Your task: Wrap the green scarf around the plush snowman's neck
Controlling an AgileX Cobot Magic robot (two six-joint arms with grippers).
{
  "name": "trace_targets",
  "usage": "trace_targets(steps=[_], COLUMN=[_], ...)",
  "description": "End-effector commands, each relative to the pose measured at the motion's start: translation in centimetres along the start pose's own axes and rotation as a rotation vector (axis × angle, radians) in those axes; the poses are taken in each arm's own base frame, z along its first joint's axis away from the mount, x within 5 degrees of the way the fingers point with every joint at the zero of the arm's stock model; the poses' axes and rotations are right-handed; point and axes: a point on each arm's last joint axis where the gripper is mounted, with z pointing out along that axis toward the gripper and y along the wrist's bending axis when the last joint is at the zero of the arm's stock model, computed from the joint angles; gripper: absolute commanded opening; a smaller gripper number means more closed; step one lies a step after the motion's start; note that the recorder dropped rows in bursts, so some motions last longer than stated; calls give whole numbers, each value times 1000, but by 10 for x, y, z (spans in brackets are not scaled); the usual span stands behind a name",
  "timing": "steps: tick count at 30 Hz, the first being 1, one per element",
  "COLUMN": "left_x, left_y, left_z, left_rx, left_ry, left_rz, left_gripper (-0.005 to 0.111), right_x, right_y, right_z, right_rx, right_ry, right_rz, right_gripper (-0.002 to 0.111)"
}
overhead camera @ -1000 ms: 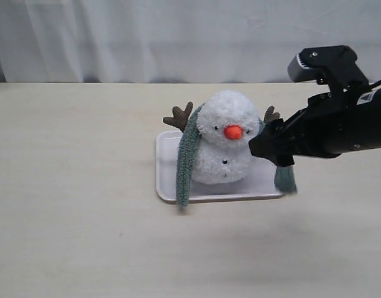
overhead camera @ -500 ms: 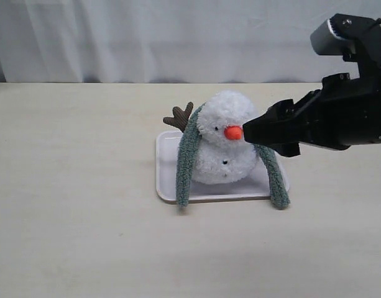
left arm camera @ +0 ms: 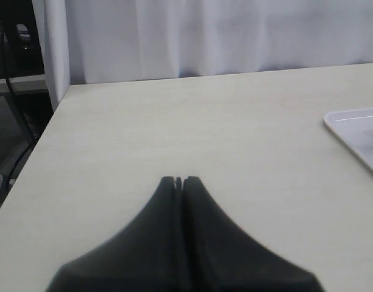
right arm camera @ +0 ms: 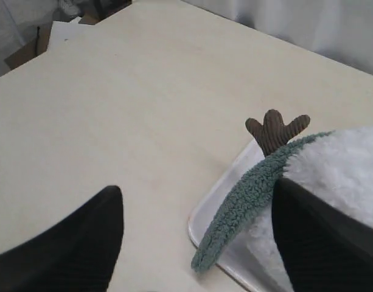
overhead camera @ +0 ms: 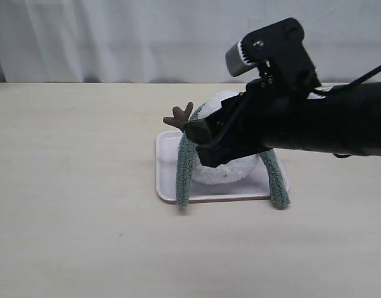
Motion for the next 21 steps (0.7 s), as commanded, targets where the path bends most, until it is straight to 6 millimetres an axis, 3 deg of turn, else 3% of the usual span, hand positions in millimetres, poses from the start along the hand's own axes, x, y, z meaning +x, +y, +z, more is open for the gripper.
trace_targets(steps=[1,3,6,8,11,15,19,21], left_x=[-1,-1,-1,-1,-1,-1,-1,-1], left_y=[0,0,0,0,0,0,0,0], left_z=[0,0,0,0,0,0,0,0], left_rx=[6,6,6,6,6,6,6,6], left_ry=[-17,-17,-17,-17,-17,-17,-17,-17], left_rz=[0,0,0,0,0,0,0,0], left_gripper=[0,0,0,0,0,0,0,0], right_x=[7,3,-6,-12,-20,-28,-39,-41], right_y=[-5,-15,-23,-28,-37,-37,-12,-2], right_z=[30,39,36,31,11,-20,-49,-64], right_rx=[74,181,291,365,485,519,291,200], right_ry=[-4,-77,-167,-203,-236,-259,-319,-353], right_rz=[-98,-128,-212,-294,-212,-140,-204,-219], right_gripper=[64,64,64,64,63,39,5,4])
